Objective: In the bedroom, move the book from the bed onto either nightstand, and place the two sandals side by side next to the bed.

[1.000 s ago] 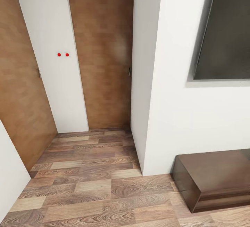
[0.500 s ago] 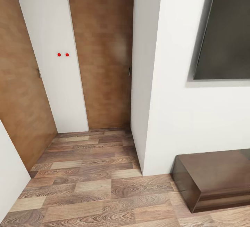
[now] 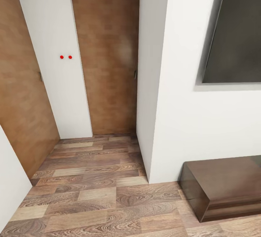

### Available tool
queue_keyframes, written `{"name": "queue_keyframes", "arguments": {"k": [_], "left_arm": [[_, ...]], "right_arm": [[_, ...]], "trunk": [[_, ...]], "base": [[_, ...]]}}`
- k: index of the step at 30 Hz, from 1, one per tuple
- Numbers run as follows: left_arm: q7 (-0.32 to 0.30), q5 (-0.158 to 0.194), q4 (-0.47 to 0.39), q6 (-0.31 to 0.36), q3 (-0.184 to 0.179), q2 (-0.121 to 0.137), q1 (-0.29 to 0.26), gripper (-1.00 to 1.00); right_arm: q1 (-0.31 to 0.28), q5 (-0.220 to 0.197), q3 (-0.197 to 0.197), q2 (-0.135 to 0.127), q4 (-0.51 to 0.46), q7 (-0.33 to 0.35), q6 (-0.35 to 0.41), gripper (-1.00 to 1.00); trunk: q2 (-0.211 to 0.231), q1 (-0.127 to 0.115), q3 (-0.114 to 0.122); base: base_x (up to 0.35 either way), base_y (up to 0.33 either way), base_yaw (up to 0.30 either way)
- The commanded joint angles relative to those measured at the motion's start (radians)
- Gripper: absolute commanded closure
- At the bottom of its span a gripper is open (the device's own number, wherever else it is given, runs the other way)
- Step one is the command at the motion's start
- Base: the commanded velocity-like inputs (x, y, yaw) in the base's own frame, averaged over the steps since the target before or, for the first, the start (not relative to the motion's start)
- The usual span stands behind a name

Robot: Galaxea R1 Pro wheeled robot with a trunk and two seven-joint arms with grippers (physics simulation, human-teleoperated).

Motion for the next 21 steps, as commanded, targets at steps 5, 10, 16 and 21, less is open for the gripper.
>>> {"name": "queue_keyframes", "arguments": {"k": [5,10,16,21], "left_arm": [[0.001,0.0,-0.01,-0.003,-0.002,0.001,-0.002,-1.0],[0.001,0.0,-0.013,-0.004,-0.002,0.002,-0.003,-1.0],[0.0,0.0,-0.015,-0.004,-0.002,0.002,-0.003,-1.0],[0.0,0.0,-0.015,-0.004,0.001,0.002,-0.003,-1.0]], "right_arm": [[-0.001,-0.002,0.0,0.001,0.003,-0.003,0.006,-1.0],[-0.001,-0.002,0.0,0.001,0.006,-0.003,0.005,-1.0],[0.0,-0.002,0.001,0.002,0.01,-0.003,0.004,-1.0],[0.0,-0.002,0.001,0.001,0.012,-0.003,0.004,-1.0]], "trunk": [[-0.001,0.0,-0.001],[-0.001,0.0,-0.001],[-0.001,0.0,-0.001],[-0.001,0.0,-0.001]], "base": [[0.0,0.0,0.0],[0.0,0.0,0.0],[0.0,0.0,0.0],[0.0,0.0,0.0]]}}
